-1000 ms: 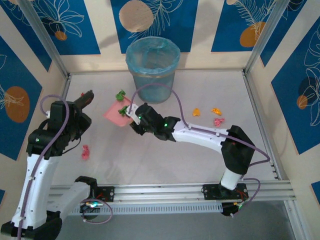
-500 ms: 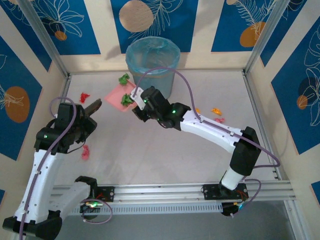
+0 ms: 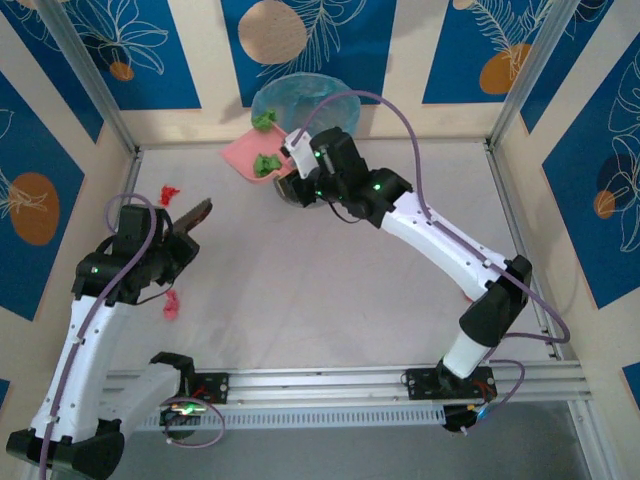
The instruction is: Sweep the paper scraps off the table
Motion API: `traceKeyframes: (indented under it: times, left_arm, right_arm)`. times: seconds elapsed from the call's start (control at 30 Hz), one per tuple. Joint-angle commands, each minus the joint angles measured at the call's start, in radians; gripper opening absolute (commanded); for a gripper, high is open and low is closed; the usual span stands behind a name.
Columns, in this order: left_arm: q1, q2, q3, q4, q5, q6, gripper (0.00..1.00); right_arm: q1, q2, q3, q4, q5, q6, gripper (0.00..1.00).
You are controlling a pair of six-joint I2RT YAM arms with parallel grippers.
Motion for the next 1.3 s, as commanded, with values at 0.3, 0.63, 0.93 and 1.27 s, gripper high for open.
traceKeyframes:
  times: [0.3,0.63,0.93,1.27]
  left_arm:
    - [-0.001,0.011,0.004,0.045,0.048,-0.012,0.00]
    - [-0.001,0.020,-0.003,0.054,0.062,-0.011,0.00]
    - [-0.001,0.025,-0.007,0.063,0.069,-0.012,0.00]
    - [-0.002,0.035,-0.008,0.074,0.080,-0.013,0.00]
  right_arm:
    - [-0.242,0.158,0.335,-0.166,-0.359,0.244,0.00]
    - [-0.357,0.423,0.732,-0.381,-0.611,0.458,0.00]
    - [-0.423,0.472,0.722,-0.319,-0.802,0.775,0.00]
    - [-0.473,0.537,0.736,-0.246,-1.004,1.103,0.00]
